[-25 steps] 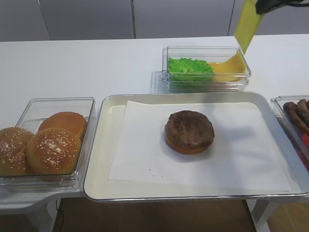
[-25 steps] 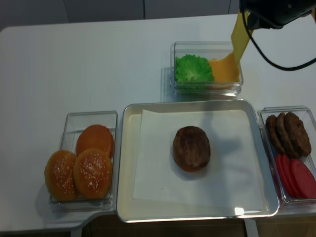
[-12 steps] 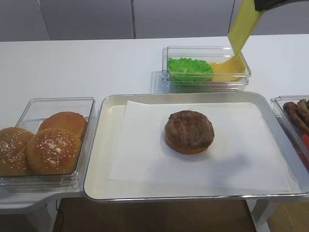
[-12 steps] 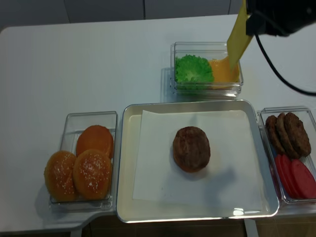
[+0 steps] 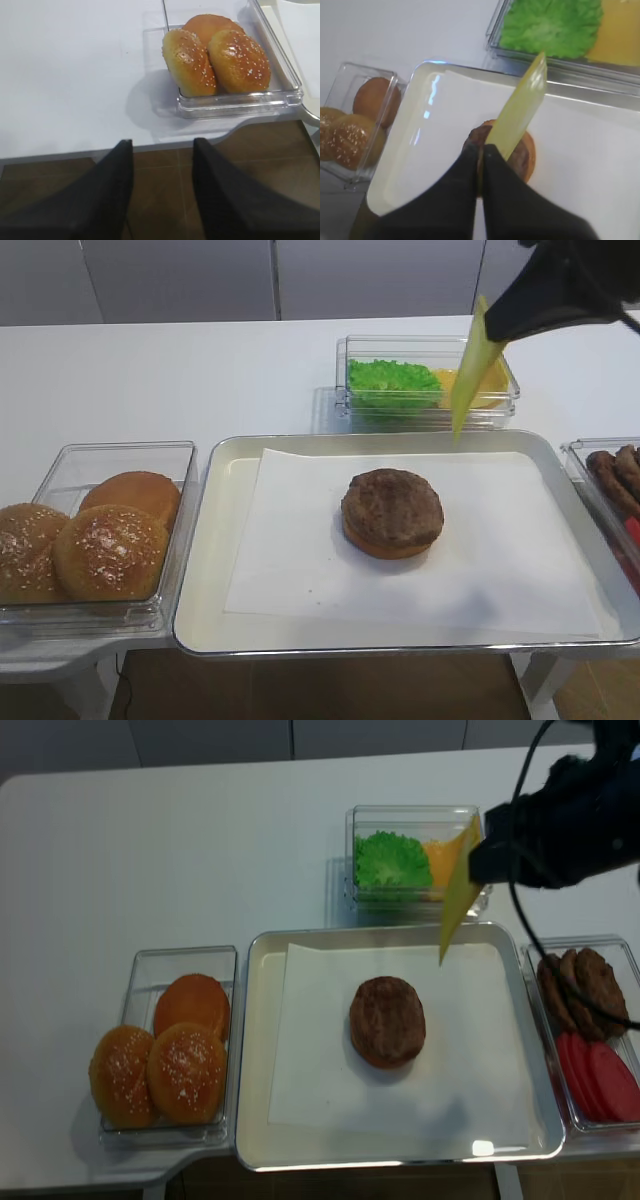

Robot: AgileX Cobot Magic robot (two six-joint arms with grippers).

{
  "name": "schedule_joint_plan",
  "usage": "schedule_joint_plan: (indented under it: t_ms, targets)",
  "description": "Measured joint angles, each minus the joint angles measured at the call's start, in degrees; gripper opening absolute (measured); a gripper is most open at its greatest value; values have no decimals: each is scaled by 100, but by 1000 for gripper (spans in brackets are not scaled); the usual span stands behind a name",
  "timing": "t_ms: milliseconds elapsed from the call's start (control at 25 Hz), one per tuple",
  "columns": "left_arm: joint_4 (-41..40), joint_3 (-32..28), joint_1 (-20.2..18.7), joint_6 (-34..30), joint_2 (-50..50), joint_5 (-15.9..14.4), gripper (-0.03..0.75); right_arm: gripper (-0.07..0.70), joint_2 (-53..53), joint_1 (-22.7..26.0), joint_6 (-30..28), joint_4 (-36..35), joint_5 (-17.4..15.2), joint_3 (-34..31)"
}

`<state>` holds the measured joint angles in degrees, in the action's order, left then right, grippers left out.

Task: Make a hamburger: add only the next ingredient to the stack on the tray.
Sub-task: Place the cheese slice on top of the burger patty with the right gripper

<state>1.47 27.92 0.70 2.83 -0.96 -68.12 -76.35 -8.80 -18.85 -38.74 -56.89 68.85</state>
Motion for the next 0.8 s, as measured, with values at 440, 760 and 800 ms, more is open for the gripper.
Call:
schedule_joint_plan:
  t_ms: [440,760,800]
  targets:
    - [0,0,0,0,0,0,299,8,-189,-1285,-56,-87,170,-178]
    - [0,0,0,0,0,0,298,8,-716,-1615,-150,-150,253,-190]
    - [0,0,0,0,0,0,298,8,-789,-1637,-173,-164,264,-190]
